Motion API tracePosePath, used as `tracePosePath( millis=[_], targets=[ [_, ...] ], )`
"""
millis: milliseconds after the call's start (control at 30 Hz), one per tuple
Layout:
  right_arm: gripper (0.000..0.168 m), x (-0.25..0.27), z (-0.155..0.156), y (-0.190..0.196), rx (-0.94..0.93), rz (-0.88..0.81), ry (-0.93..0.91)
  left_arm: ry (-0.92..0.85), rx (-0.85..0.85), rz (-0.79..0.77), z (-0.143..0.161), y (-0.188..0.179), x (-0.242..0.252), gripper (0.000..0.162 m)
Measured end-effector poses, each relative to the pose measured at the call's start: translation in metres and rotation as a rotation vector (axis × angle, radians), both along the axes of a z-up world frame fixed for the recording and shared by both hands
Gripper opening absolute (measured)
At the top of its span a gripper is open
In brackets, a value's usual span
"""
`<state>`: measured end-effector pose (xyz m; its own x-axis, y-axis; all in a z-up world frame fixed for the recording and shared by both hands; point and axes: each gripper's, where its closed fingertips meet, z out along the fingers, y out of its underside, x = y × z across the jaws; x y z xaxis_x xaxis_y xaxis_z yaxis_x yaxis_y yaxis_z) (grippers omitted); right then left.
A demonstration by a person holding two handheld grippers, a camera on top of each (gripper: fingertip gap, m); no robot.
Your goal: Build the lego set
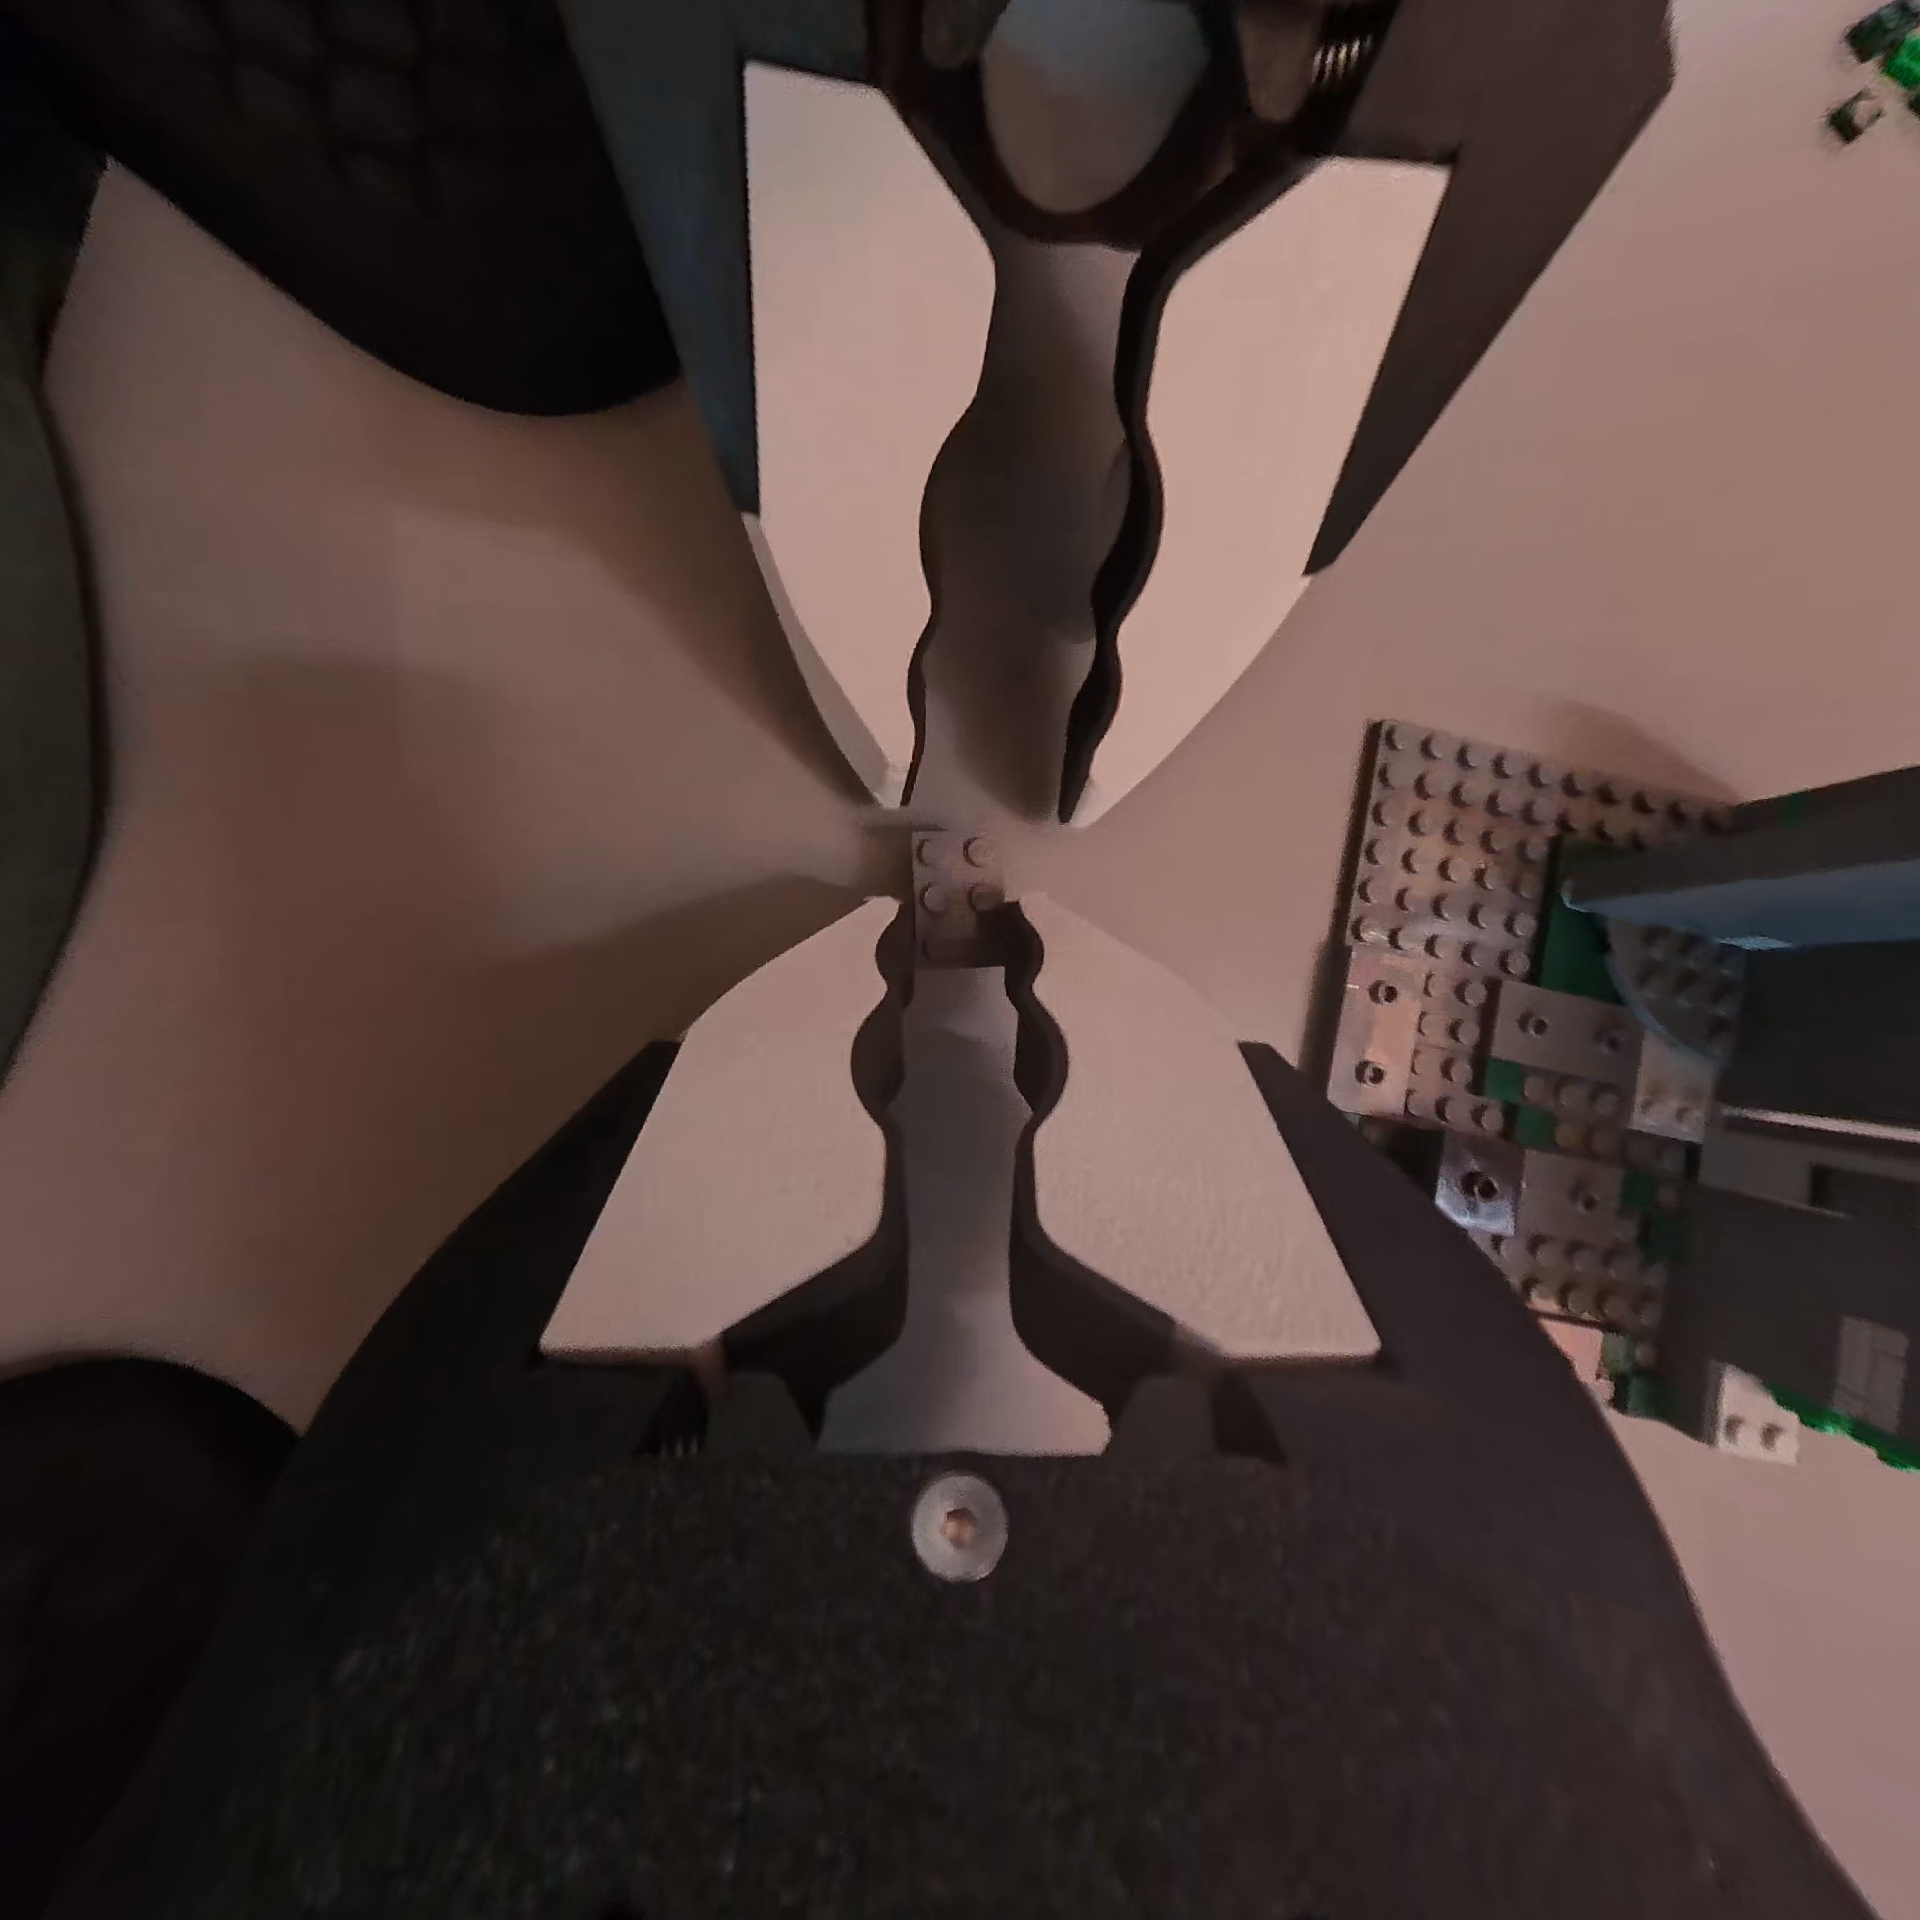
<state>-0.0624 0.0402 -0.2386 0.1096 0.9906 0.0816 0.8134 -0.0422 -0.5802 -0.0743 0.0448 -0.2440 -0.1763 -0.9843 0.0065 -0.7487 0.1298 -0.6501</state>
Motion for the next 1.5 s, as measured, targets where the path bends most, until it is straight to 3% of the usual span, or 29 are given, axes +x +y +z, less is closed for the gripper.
tracePosePath(
  millis=[33,533,1500],
  targets=[
    [0.016,0.000,0.000,0.000,-0.005,0.012,-0.008,-0.002,0.000,0.004,0.000,0.000,-0.002,0.028],
    [0.016,0.002,-0.003,-0.001,-0.023,0.119,-0.088,-0.058,-0.001,0.038,0.003,-0.002,-0.016,0.022],
    [0.016,0.005,-0.009,-0.001,-0.031,0.147,-0.156,-0.101,-0.030,0.020,0.002,-0.013,-0.005,0.021]
  ],
)
